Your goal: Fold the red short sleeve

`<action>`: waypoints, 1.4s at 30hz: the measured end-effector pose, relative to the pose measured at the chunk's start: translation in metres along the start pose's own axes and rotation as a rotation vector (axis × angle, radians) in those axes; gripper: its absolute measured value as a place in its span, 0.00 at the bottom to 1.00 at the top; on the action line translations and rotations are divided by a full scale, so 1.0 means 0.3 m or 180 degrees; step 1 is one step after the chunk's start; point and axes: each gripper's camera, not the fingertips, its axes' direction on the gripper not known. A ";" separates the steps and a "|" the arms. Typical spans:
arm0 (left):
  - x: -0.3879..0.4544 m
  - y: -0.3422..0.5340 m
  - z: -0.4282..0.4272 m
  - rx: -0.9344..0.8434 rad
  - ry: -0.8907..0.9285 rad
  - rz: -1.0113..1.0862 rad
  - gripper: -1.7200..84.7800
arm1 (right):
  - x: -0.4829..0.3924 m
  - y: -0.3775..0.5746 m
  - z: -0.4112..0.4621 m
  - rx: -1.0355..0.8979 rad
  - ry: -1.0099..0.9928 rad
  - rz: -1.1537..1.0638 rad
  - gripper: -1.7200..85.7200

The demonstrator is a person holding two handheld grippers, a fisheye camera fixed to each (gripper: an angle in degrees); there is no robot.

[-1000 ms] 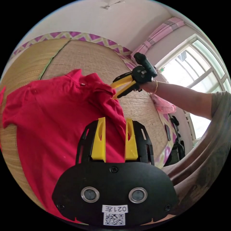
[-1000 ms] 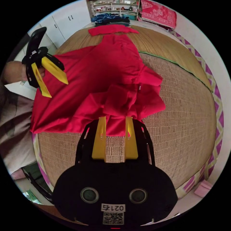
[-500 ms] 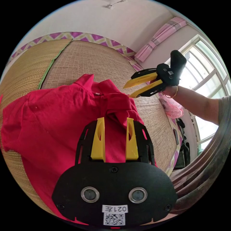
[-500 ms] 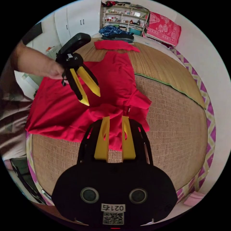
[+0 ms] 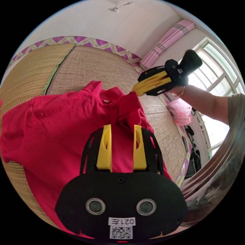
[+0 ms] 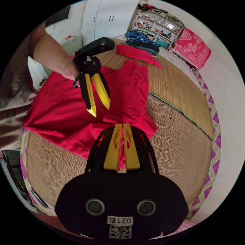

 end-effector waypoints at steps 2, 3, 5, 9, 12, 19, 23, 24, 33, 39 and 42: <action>-0.014 -0.024 0.016 -0.0028 -0.0008 0.0036 0.16 | 0.077 0.015 0.039 -0.0036 -0.0179 0.0204 0.02; -0.023 -0.043 0.029 -0.0040 -0.0019 0.0064 0.16 | 0.119 0.024 0.076 -0.0101 -0.0294 0.0289 0.02; -0.036 -0.075 0.056 -0.0093 -0.0033 0.0110 0.16 | 0.168 0.038 0.141 -0.0191 -0.0411 0.0377 0.02; -0.076 -0.148 0.112 -0.0201 -0.0070 0.0183 0.15 | 0.243 0.100 0.293 -0.0333 -0.0760 0.0518 0.01; -0.119 -0.199 0.121 -0.0141 -0.0021 0.0210 0.15 | 0.284 0.197 0.276 0.0100 -0.1046 0.0645 0.01; -0.117 -0.338 0.155 -0.0002 0.0276 0.0733 0.15 | 0.267 0.435 0.171 0.0678 -0.1238 0.0635 0.01; -0.131 -0.375 0.167 -0.0027 0.0468 0.0931 0.13 | 0.244 0.539 0.171 0.0737 -0.1220 0.0747 0.01; -0.139 -0.382 0.168 -0.0055 0.0555 0.0954 0.10 | 0.234 0.571 0.172 0.0767 -0.1232 0.0780 0.01; -0.143 -0.432 0.103 -0.0070 0.0876 0.1295 0.10 | 0.177 0.782 0.133 0.1136 -0.1280 0.1055 0.01; -0.143 -0.449 0.174 -0.0257 0.0862 0.1356 0.16 | 0.151 0.785 0.112 0.1191 -0.1261 0.1032 0.01; -0.137 -0.480 0.220 -0.0238 0.0898 0.1327 0.17 | 0.140 0.755 0.101 0.1202 -0.1271 0.0996 0.01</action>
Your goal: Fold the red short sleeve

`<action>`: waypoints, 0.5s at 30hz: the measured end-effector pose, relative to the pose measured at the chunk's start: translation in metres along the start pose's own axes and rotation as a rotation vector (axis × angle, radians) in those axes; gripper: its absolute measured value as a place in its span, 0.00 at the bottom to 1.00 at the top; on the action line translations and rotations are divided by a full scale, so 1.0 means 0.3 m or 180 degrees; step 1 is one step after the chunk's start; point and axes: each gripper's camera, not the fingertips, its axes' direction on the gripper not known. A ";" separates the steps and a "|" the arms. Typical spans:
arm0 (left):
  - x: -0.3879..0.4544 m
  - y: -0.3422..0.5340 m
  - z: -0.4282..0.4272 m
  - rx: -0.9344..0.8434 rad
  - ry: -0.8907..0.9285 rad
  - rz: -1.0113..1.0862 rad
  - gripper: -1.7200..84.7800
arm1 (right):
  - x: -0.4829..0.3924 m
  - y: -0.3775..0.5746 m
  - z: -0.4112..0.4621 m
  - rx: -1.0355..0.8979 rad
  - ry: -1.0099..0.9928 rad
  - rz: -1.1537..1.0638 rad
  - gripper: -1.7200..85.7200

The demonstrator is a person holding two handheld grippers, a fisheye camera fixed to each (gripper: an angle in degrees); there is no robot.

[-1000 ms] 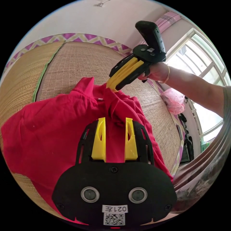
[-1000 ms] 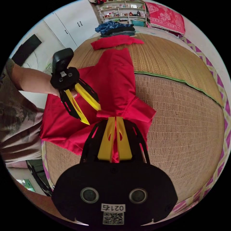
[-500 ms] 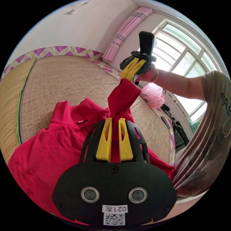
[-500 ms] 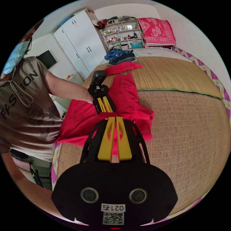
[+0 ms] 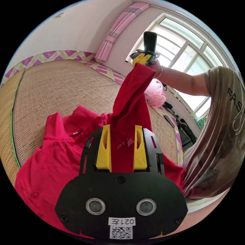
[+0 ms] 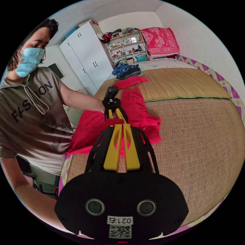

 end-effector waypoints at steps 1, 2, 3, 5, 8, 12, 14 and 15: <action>-0.007 -0.003 0.007 0.0013 0.0036 -0.0013 0.17 | -0.006 -0.014 0.003 -0.0008 -0.0001 0.0001 0.01; -0.023 -0.003 0.019 0.0031 0.0131 -0.0040 0.17 | -0.008 -0.022 0.004 -0.0012 0.0000 -0.0001 0.02; -0.034 0.002 0.029 0.0001 0.0270 -0.0043 0.14 | -0.013 -0.038 0.007 -0.0014 0.0001 0.0003 0.02; -0.029 0.017 0.018 -0.0016 0.0460 -0.0038 0.09 | -0.017 -0.066 0.013 -0.0032 0.0002 0.0011 0.02; 0.049 0.070 -0.077 0.0157 0.0346 -0.0116 0.02 | -0.022 -0.119 0.024 -0.0033 0.0029 0.0034 0.01; 0.213 0.179 -0.205 0.0521 0.0112 -0.0716 0.01 | 0.021 -0.205 0.079 -0.0228 0.0203 0.0271 0.01; 0.260 0.235 -0.224 0.0709 0.0077 -0.1184 0.01 | 0.056 -0.261 0.148 -0.0535 0.0274 0.0384 0.01; 0.287 0.270 -0.225 0.0870 0.0125 -0.1430 0.01 | 0.082 -0.306 0.208 -0.0742 0.0267 0.0460 0.01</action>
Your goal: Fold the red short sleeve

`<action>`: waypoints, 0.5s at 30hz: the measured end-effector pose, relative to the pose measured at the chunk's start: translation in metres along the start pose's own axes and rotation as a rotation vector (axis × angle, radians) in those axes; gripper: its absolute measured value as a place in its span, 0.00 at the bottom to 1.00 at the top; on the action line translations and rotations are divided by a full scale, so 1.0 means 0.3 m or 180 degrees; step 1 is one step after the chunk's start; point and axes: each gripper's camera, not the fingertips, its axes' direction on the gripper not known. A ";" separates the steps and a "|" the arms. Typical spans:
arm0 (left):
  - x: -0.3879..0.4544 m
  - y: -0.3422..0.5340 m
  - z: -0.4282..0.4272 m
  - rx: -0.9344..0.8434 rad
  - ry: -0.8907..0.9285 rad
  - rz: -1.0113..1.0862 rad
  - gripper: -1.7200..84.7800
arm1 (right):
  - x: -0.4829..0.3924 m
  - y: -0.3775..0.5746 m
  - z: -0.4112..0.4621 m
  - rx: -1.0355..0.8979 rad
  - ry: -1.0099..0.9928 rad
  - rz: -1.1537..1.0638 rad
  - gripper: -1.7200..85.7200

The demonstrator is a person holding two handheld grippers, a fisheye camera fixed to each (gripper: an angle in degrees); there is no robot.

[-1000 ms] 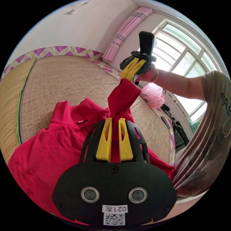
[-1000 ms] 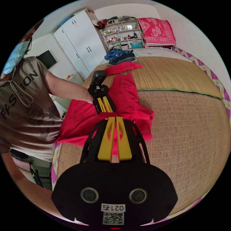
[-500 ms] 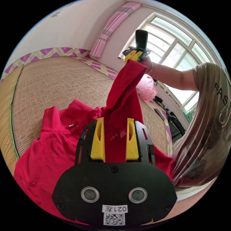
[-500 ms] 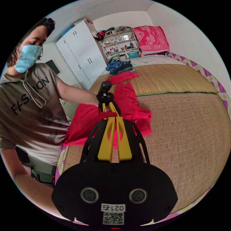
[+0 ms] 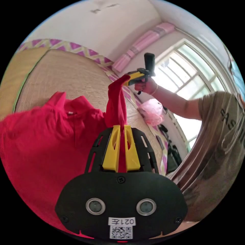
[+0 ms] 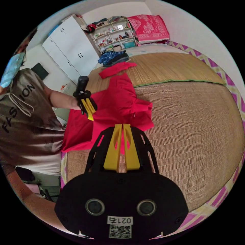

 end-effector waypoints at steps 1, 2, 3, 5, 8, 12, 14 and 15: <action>0.003 0.019 -0.002 0.0058 0.0002 -0.0113 0.01 | 0.016 -0.067 0.058 -0.0229 -0.0017 0.0074 0.01; 0.005 0.052 -0.004 0.0143 -0.0072 -0.0305 0.01 | 0.020 -0.102 0.090 -0.0326 -0.0022 0.0077 0.01; -0.004 0.083 -0.006 0.0197 -0.0184 -0.0487 0.01 | 0.029 -0.176 0.156 -0.0518 -0.0009 0.0109 0.01; -0.039 0.129 -0.007 0.0226 -0.0226 -0.0765 0.01 | 0.045 -0.285 0.269 -0.0837 0.0002 0.0164 0.02; -0.110 0.209 -0.025 0.0319 -0.0114 -0.1221 0.01 | 0.057 -0.435 0.448 -0.1319 0.0074 0.0196 0.02; -0.135 0.281 -0.118 0.0622 0.0024 -0.1471 0.02 | 0.076 -0.549 0.475 -0.1198 -0.0028 0.0414 0.08; -0.111 0.298 -0.175 0.0704 -0.0001 -0.1444 0.02 | 0.122 -0.534 0.366 -0.0702 -0.0194 0.0748 0.12; -0.090 0.309 -0.212 0.0717 -0.0039 -0.1404 0.03 | 0.150 -0.502 0.295 -0.0453 -0.0288 0.0932 0.13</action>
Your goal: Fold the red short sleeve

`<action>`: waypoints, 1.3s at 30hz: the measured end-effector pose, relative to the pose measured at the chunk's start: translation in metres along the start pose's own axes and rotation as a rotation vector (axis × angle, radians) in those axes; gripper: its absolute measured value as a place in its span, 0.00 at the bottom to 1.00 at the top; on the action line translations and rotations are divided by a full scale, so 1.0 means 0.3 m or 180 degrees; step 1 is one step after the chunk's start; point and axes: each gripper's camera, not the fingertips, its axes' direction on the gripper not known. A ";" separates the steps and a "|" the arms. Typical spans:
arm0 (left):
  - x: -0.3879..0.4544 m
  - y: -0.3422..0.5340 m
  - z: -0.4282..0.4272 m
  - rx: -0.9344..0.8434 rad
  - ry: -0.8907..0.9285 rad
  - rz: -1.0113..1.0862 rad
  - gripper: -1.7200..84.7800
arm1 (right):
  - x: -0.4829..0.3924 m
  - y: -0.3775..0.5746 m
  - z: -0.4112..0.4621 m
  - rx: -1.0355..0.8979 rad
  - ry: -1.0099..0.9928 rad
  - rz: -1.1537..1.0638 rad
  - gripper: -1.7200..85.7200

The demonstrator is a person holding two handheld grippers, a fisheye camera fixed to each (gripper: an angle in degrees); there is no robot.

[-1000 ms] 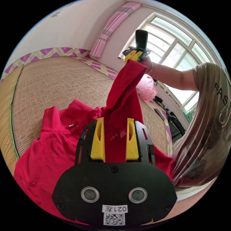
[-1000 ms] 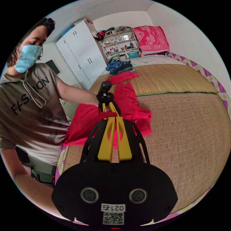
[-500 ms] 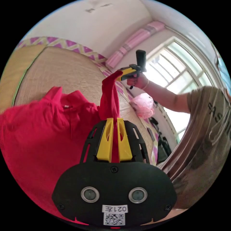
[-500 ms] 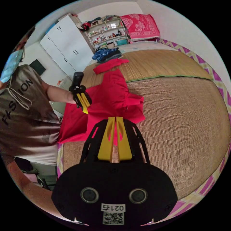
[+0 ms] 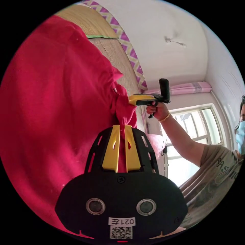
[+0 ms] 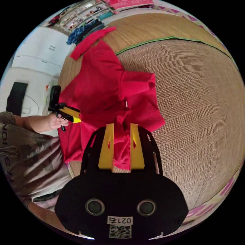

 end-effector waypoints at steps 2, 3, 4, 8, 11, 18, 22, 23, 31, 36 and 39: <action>0.033 0.019 -0.057 -0.0004 -0.0032 0.0079 0.04 | 0.018 0.065 -0.074 0.0197 -0.0066 0.0034 0.13; 0.067 0.031 -0.085 -0.0038 0.0015 0.0152 0.05 | 0.006 0.101 -0.085 0.0157 -0.0010 -0.0084 0.12; 0.092 0.036 -0.096 -0.0062 0.0030 0.0206 0.05 | -0.016 0.126 -0.067 -0.0005 0.0067 -0.0258 0.12; 0.371 0.073 -0.055 -0.0405 0.0016 0.0746 0.09 | -0.046 0.124 0.015 -0.0295 0.0163 -0.0444 0.12; 0.545 0.132 0.039 -0.0626 -0.0145 0.0785 0.13 | -0.034 0.055 0.047 -0.0362 0.0159 -0.0502 0.12; 0.802 0.332 0.171 -0.1091 -0.0748 0.0803 0.11 | 0.035 -0.094 0.025 -0.0488 -0.0375 -0.0692 0.04; 0.873 0.376 0.241 -0.1375 -0.0702 0.0831 0.02 | 0.156 -0.161 -0.005 -0.0562 -0.0656 -0.0502 0.03; 0.882 0.383 0.253 -0.1464 -0.0694 0.0779 0.02 | 0.172 -0.170 -0.003 -0.0598 -0.0669 -0.0466 0.03; 1.085 0.351 0.060 -0.0883 -0.1258 0.1008 0.04 | 0.219 -0.284 -0.002 -0.0849 -0.0688 -0.0467 0.02; 1.117 0.347 0.156 -0.1140 -0.1500 0.1021 0.09 | 0.218 -0.317 -0.012 -0.0820 -0.0660 -0.0429 0.02; 1.193 0.351 0.158 -0.1122 -0.1420 0.1212 0.03 | 0.216 -0.325 -0.021 -0.0800 -0.0631 -0.0404 0.02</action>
